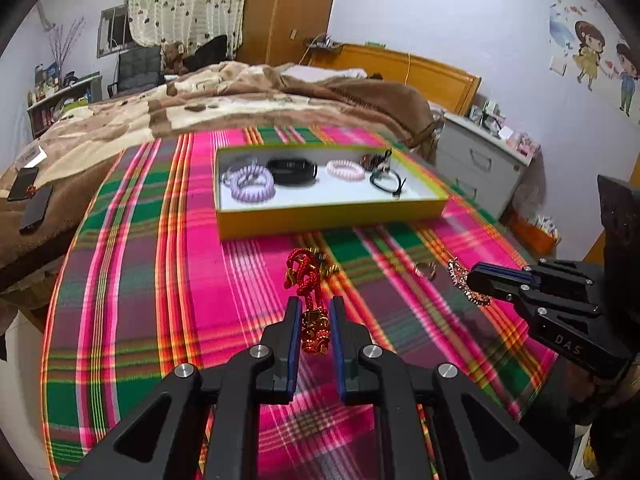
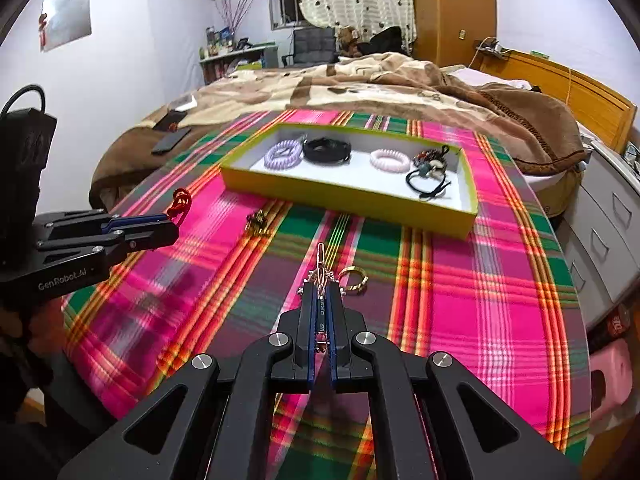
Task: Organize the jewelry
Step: 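Lift both held items off the cloth toward the yellow box, then lower both held items into the yellow box and open both grippers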
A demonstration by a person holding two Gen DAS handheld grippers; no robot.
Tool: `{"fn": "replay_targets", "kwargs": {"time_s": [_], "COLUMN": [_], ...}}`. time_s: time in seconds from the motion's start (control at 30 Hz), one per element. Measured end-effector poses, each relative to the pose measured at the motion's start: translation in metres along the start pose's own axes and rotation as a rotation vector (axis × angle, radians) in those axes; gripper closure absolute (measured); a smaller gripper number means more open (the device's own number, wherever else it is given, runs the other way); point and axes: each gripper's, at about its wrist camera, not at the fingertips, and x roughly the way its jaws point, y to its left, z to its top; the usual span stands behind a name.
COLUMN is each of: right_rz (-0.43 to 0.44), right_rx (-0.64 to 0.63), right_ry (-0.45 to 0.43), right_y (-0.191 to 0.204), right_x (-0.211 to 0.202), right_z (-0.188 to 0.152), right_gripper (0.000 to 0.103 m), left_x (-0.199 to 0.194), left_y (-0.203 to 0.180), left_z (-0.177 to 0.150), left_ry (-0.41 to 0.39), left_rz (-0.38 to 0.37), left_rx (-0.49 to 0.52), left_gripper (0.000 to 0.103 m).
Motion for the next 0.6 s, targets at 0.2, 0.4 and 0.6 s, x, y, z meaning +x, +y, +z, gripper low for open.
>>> {"fn": "replay_targets", "kwargs": {"time_s": [0.2,0.4,0.6], "right_rz": [-0.013,-0.030,-0.056], "right_rx": [0.024,0.030,0.041], "right_ry": [-0.020,-0.037,-0.059], "right_y": [-0.007,-0.016,-0.031], "right_x": [0.001,0.005,0.011], "right_z": [0.012,0.027,0.045], "right_gripper": [0.099,0.099,0.099], "left_x": [0.002,0.007,0.019], "left_y": [-0.005,-0.005,0.004], "left_z": [0.015,0.034,0.056], "left_ry": [-0.018,-0.039,-0.057], "left_rz": [0.002,0.017,0.040], "left_rx": [0.022,0.045,0.049], "left_gripper": [0.089,0.089,0.089]}}
